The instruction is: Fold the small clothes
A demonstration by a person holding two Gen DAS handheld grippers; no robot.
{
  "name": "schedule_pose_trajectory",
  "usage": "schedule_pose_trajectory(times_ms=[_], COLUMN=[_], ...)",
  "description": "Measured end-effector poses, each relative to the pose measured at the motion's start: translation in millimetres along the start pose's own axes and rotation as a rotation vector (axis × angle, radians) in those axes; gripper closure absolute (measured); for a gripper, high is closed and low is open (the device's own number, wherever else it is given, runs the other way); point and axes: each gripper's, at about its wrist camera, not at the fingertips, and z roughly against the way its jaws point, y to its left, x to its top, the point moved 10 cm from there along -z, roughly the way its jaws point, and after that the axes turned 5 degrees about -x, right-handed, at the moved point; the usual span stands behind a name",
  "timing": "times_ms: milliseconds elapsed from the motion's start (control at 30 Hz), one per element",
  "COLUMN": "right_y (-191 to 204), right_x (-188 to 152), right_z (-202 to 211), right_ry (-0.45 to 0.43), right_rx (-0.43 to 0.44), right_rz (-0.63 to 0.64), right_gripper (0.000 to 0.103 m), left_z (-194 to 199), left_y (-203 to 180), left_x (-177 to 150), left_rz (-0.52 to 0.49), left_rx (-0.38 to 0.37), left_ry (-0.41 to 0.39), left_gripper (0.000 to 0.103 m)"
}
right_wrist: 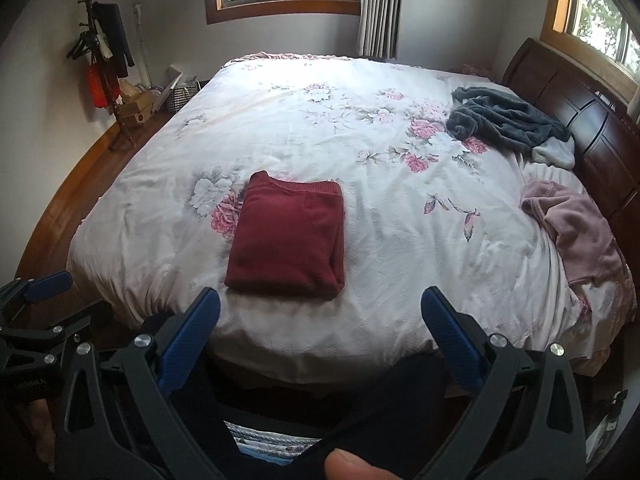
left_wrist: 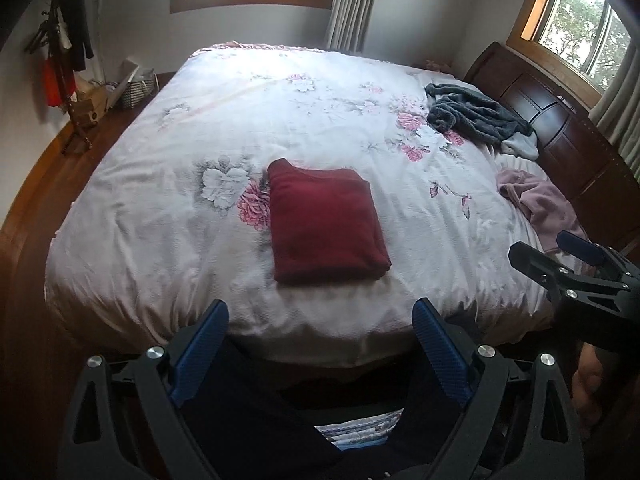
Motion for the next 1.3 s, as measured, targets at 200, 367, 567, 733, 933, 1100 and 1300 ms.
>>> schedule_pose_trajectory(times_ms=[200, 367, 567, 733, 933, 1100, 1300], right_y=[-1, 3, 3, 7, 9, 9, 9], right_x=[4, 6, 6, 6, 5, 4, 3], right_z=[-3, -2, -1, 4, 10, 12, 14], right_ry=[0.0, -0.009, -0.016, -0.031, -0.047, -0.059, -0.057], right_rx=[-0.001, -0.007, -0.012, -0.005, 0.005, 0.014, 0.015], right_rz=[0.006, 0.016, 0.018, 0.022, 0.024, 0.021, 0.018], right_gripper=[0.003, 0.003, 0.003, 0.003, 0.003, 0.003, 0.003], left_z=[-1, -1, 2, 6, 9, 10, 13], left_y=[1, 2, 1, 0, -1, -1, -1], left_x=[4, 3, 4, 5, 5, 5, 7], left_rz=[-0.005, -0.004, -0.006, -0.012, -0.015, -0.014, -0.014], left_rx=[-0.006, -0.012, -0.015, -0.018, -0.02, -0.023, -0.025], left_ry=[-0.002, -0.006, -0.015, -0.027, -0.029, -0.032, -0.033], left_gripper=[0.01, 0.01, 0.01, 0.01, 0.01, 0.01, 0.01])
